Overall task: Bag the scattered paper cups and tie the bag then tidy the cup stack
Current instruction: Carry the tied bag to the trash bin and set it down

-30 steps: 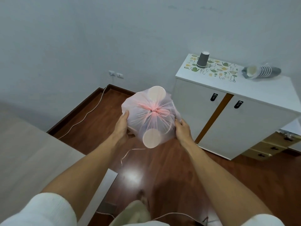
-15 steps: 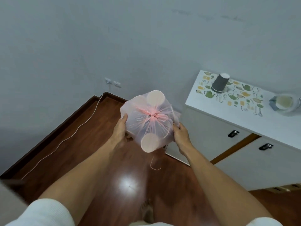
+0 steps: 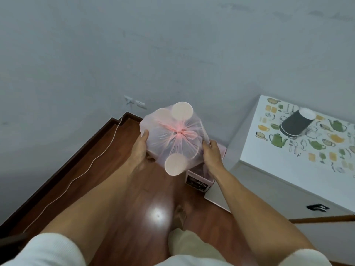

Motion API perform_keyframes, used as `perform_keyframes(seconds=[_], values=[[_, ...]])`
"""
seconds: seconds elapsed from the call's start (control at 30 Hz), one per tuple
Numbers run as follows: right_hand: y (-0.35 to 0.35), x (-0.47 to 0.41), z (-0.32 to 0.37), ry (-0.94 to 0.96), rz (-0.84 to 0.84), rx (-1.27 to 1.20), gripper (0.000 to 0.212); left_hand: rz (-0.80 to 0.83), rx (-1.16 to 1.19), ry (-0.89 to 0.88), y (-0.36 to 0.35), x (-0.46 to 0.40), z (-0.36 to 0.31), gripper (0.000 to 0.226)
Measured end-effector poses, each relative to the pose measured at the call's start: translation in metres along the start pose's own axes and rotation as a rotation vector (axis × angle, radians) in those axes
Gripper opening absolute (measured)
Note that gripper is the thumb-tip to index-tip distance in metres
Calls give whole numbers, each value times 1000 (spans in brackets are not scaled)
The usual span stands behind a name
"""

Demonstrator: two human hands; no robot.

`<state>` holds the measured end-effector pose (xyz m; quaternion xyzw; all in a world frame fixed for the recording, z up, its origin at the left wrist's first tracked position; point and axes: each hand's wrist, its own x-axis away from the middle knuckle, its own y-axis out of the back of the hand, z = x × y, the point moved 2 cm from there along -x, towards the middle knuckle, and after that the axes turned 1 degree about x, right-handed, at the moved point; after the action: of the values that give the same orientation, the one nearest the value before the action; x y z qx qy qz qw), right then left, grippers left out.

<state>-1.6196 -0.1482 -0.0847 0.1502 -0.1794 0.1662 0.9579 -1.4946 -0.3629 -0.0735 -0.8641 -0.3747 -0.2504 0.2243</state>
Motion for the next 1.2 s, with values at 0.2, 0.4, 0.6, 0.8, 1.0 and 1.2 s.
perform_keyframes(seconds=[0.2,0.4,0.6,0.8,1.0,1.2], values=[[-34,-89,6,-53,-38,-26,16,-7,-53,29,-20,-91,-32,53],[-77,-164,-27,-120,-44,-47,42,42,-21,26,-30,-176,-32,63],[-129,-238,-99,-161,-131,-89,30,44,90,96,-11,-286,18,61],[-197,-326,-227,-265,-233,-80,37,-54,23,75,22,-426,118,44],[-246,-392,-354,-350,-303,-190,44,-43,-87,65,44,-538,225,27],[-274,-447,-450,-408,-414,-218,51,22,-129,163,52,-609,304,16]])
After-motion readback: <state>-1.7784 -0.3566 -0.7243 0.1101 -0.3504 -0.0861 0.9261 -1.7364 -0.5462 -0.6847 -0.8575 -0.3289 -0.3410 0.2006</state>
